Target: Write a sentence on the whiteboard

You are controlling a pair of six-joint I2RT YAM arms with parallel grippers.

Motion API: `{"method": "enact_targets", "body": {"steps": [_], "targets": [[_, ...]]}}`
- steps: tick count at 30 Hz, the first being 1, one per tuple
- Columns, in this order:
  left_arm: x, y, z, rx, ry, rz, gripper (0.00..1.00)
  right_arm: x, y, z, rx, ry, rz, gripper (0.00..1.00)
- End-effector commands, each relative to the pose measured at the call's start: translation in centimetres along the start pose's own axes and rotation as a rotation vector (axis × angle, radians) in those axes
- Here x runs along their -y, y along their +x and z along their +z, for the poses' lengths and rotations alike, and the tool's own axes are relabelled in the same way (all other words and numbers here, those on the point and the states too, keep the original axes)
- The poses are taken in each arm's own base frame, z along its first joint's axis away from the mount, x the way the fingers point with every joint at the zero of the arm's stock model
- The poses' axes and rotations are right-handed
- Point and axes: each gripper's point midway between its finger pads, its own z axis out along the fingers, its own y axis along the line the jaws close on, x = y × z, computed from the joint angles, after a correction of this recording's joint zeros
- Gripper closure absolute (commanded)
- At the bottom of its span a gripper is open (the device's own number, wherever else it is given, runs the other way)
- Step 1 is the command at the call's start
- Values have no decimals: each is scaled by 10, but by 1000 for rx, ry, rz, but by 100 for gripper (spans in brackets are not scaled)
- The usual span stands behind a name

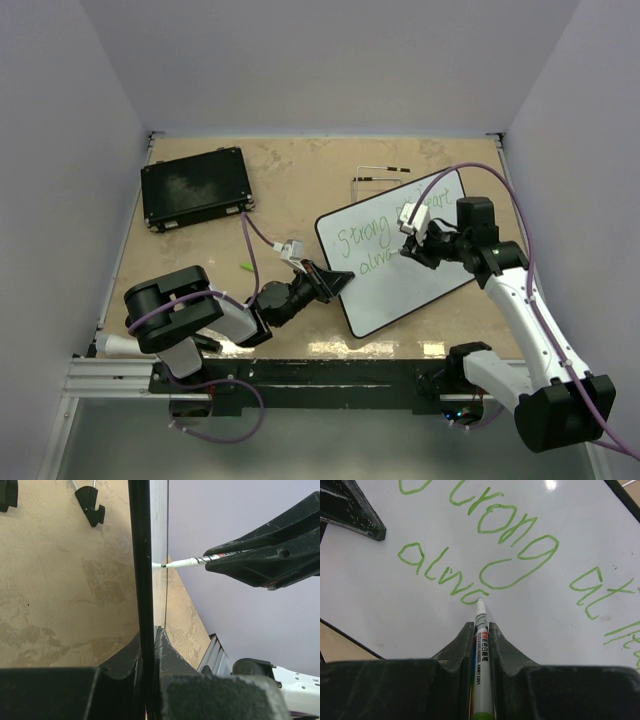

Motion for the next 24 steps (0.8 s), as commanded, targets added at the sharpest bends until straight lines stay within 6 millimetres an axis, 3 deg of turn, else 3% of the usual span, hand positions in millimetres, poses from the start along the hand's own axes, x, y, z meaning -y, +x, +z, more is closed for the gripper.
{"method": "enact_targets", "body": {"steps": [1,9,24], "targets": [[30,-13,3,57,144,96,100,24,-26,-6,53,75,-42,100],[30,-13,2,56,143,96,100,24,-25,-3,46,68,-33,100],[30,-14,1,59,142,95,100,-6,6,-6,-44,-30,-52,100]]}}
